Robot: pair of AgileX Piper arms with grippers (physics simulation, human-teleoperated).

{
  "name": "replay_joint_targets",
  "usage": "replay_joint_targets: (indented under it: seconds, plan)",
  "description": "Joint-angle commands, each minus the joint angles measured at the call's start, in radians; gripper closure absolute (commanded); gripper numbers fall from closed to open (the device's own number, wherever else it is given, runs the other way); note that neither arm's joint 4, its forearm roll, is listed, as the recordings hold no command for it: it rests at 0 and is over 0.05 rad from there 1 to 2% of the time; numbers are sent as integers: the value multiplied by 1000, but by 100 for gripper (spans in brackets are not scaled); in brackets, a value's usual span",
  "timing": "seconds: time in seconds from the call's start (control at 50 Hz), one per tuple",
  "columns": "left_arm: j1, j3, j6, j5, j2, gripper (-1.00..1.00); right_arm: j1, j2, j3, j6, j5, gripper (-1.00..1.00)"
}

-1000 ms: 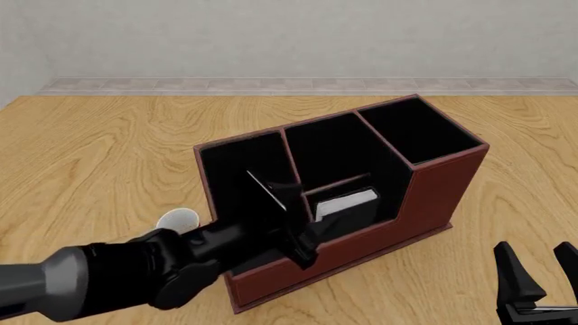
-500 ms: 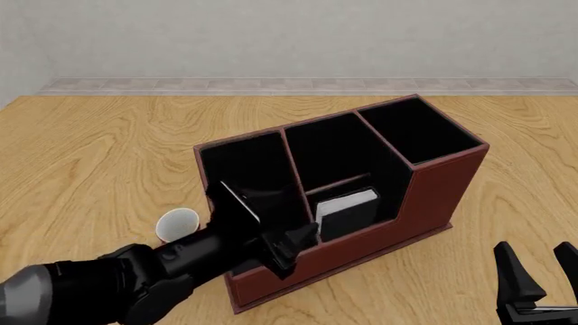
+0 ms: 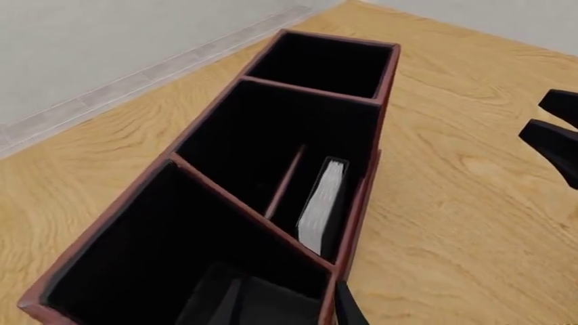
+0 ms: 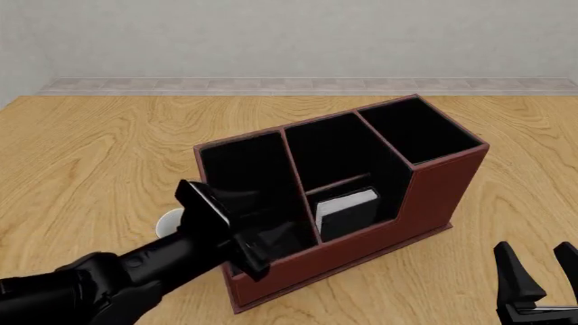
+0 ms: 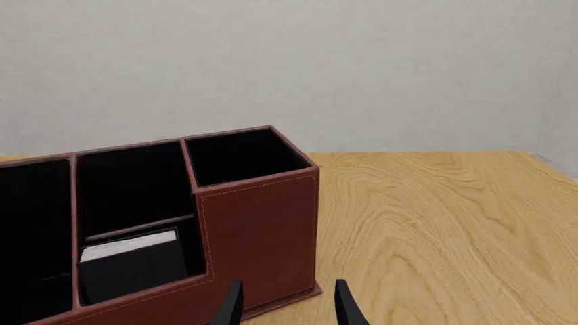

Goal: Pick up the book and place it in the back compartment of the caddy.

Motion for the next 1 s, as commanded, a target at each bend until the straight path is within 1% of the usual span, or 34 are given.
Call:
replay_joint_targets:
  seconds: [0.02,0.14,0.36,0.46,0.56,0.76,1.0]
  plan:
    - [21,35,-2,27,-69,-100,0,0,0,0,0,-100]
    - [33,58,-6,38,-109,-100,0,0,0,0,0,-100]
    - [50,66,-3,123,-219,-100,0,0,0,0,0,-100]
    - [37,71,13,137,-228,-100,0,0,0,0,0,-100]
    - [47,78,14,154,-254,-100,0,1,0,0,0,-100]
    - [80,94,15,245,-375,-100,0,0,0,0,0,-100]
    - [106,97,15,336,-480,-100,0,0,0,0,0,-100]
